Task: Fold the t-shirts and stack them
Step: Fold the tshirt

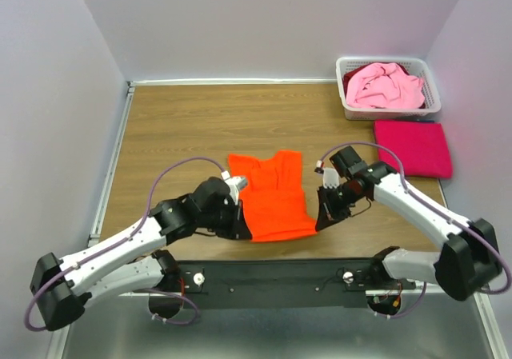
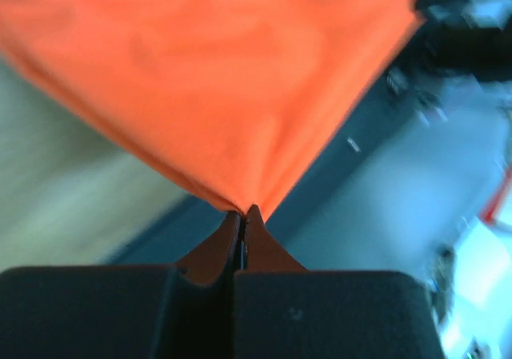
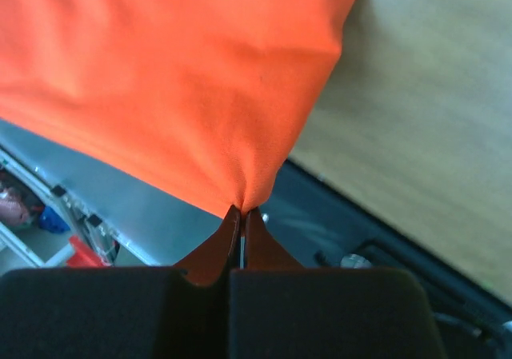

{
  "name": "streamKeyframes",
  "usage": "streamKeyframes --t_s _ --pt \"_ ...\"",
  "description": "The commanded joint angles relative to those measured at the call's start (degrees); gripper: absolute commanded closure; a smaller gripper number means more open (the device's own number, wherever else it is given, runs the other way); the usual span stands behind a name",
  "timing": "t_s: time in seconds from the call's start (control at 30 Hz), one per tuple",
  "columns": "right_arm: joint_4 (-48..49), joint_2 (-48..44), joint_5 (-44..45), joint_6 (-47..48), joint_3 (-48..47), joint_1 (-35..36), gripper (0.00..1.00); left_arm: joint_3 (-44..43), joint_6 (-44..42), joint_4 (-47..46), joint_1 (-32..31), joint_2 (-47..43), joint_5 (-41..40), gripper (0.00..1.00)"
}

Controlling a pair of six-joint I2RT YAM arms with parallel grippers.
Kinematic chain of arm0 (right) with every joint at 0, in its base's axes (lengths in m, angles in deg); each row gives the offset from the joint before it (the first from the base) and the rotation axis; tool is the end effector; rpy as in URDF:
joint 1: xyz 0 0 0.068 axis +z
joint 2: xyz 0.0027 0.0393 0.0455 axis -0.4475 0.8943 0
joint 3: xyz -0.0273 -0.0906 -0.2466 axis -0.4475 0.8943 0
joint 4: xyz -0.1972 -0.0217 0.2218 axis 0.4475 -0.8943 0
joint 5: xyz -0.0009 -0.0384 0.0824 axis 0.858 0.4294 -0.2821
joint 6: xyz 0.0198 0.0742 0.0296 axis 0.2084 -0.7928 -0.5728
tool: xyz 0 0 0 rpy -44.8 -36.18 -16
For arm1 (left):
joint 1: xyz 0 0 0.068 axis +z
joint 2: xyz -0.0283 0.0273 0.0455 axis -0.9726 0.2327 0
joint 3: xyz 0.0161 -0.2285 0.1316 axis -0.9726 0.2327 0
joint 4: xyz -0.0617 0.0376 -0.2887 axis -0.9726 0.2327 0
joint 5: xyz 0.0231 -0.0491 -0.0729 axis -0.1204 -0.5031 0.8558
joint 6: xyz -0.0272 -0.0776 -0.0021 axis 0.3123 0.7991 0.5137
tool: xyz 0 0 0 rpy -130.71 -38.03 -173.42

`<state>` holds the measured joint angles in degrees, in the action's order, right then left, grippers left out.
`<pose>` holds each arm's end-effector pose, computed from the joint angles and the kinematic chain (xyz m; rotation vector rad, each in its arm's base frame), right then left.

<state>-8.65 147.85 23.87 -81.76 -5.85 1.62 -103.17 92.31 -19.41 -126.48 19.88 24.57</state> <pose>0.2103 0.1528 0.1638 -0.4199 2.9771 0.8608 0.1421 -0.2032 0.1974 0.2996 2.6266 -1.0587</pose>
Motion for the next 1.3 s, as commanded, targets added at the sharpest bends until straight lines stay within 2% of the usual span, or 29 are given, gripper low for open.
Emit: streamKeyframes --t_s 0.0,0.03,0.1,0.2,0.3,0.4,0.6,0.7,0.77,0.8,0.83,0.87,1.0,1.27 --pt "-7.2 -5.9 -2.6 -2.8 3.3 1.8 0.99 1.2 15.0 3.4 -9.3 -4.9 0.3 1.00" --pt "-9.2 -7.5 -3.0 -3.1 4.0 2.1 0.99 1.6 16.7 3.6 -13.9 -5.2 -0.6 1.00" --pt "-10.9 -8.6 -2.3 -3.6 3.2 2.1 0.99 1.7 19.5 3.7 -17.0 -6.2 -1.5 1.00" --pt "-12.3 -7.6 1.4 -3.6 -3.5 2.1 0.99 -0.5 20.4 3.8 -17.5 -7.8 -3.8 1.00" --pt "-13.1 -2.7 6.0 -3.2 -12.2 2.1 0.99 -5.2 17.5 5.9 -14.3 -7.3 -9.4 1.00" --pt "-13.5 4.9 8.1 -1.7 -18.5 2.1 0.99 -8.8 11.7 6.9 -7.3 -4.8 -9.7 1.00" --pt "-14.2 19.1 11.0 3.6 -34.6 1.9 0.99 -7.8 3.4 2.3 5.8 -2.4 -6.7 1.00" --pt "-14.7 27.2 10.8 6.5 -42.9 1.7 0.99 -5.7 -0.4 -5.2 15.8 0.2 -2.3 1.00" --pt "-14.7 33.6 9.1 7.5 -46.9 1.1 0.99 -3.5 -1.7 -8.1 20.1 2.4 1.5 1.00" --pt "-14.9 37.8 8.9 8.0 -50.9 1.0 0.99 -2.5 -3.8 -11.5 24.7 5.5 4.9 1.00" --pt "-14.9 37.9 8.7 8.4 -52.6 1.0 0.99 -2.1 -4.6 -12.9 26.4 7.1 6.2 1.00" --pt "-14.9 41.7 8.5 8.6 -54.0 0.7 0.99 -2.4 -5.6 -13.6 28.5 9.1 7.1 1.00" --pt "-14.7 49.2 9.2 10.1 -59.7 0.4 0.99 -4.3 -10.3 -15.4 33.4 17.9 8.5 1.00" --pt "-12.8 57.2 8.7 11.0 -64.1 0.1 0.99 -3.8 -12.9 -15.7 37.6 22.8 7.7 1.00"
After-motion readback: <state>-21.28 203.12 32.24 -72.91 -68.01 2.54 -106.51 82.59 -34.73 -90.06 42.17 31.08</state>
